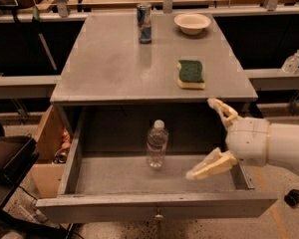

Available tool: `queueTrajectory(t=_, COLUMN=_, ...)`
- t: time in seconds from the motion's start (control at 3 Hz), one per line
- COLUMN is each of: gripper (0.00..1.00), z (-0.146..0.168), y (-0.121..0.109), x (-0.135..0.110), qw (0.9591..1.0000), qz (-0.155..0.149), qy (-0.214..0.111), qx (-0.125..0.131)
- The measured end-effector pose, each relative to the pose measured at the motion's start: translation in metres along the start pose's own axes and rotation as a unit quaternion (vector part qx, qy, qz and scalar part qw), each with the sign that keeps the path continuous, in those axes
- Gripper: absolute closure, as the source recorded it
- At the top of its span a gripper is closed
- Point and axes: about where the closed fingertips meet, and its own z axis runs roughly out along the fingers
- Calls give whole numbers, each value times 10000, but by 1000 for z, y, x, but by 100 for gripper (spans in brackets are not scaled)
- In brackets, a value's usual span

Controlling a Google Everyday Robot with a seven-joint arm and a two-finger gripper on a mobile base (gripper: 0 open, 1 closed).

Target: Pick water bottle from top drawer and place on counter

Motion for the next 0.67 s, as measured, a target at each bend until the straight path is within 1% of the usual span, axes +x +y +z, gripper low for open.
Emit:
queueTrajectory(t=0.33, gripper=0, z=27, y=-1, x=40, qw=9982, qz=363, qy=-476, qx=-44)
queueTrajectory(t=0.67, gripper=0, z=40, y=-1, x=68, qw=9948, qz=648, qy=-778, qx=-68)
